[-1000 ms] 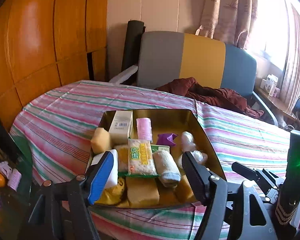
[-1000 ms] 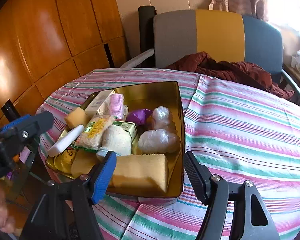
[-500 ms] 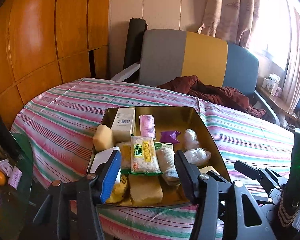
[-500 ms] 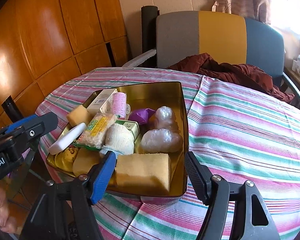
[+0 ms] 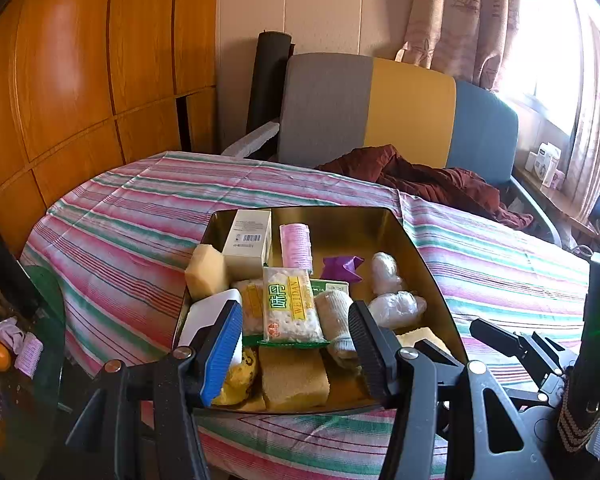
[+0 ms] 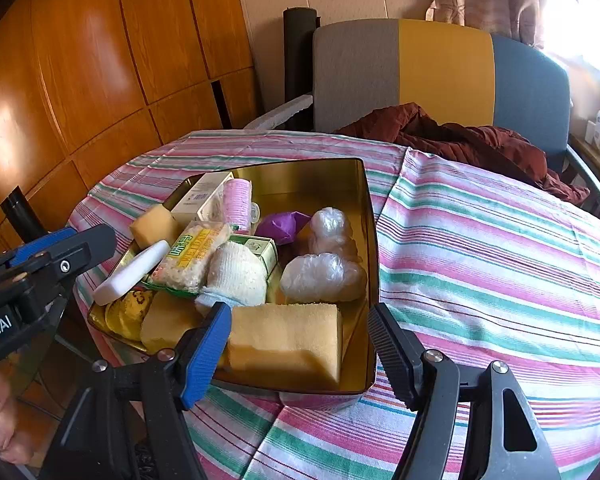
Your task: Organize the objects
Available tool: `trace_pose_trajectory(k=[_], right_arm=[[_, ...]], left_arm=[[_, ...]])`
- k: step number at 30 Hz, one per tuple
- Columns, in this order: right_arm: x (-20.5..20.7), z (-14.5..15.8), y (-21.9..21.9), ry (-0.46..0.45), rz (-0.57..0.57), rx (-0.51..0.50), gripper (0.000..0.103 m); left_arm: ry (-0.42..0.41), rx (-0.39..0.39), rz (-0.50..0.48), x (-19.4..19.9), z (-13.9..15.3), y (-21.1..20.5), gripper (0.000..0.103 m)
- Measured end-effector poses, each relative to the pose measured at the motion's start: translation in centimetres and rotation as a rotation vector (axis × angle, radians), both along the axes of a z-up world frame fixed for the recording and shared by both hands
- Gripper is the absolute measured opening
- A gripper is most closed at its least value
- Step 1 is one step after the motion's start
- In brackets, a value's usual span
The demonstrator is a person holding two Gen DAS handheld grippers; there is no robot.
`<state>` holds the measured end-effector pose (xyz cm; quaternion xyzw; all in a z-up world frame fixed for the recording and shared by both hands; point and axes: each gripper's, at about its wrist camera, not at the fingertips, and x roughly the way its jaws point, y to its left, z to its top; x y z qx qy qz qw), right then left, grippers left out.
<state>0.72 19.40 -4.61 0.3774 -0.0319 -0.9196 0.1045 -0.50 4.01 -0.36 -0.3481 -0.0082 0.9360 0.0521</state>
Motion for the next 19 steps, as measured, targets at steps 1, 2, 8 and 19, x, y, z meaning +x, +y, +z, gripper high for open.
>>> trace_pose_trajectory(k=[1,2,8,19], right_arm=[[-0.02,-0.02,-0.01,0.000,0.000,0.000,0.072],[-0.03,-0.04,-0.02,0.000,0.000,0.001,0.072],[-0.14,-0.20,-0.05,-0.004,0.002,0.004,0.072],[-0.02,0.14,0.03,0.018,-0.005,0.009,0.072]], left_arm=[[-0.001,0.000,0.000,-0.01,-0.04,-0.01,0.056],[-0.002,0.001,-0.002,-0.09,-0.06,-0.04,0.056],[-0.014,0.011,-0.006,-0.43,-0.29,-0.11,0.056],[0.006,0.002,0.008,-0.71,-0.36,-0.48,0.053]])
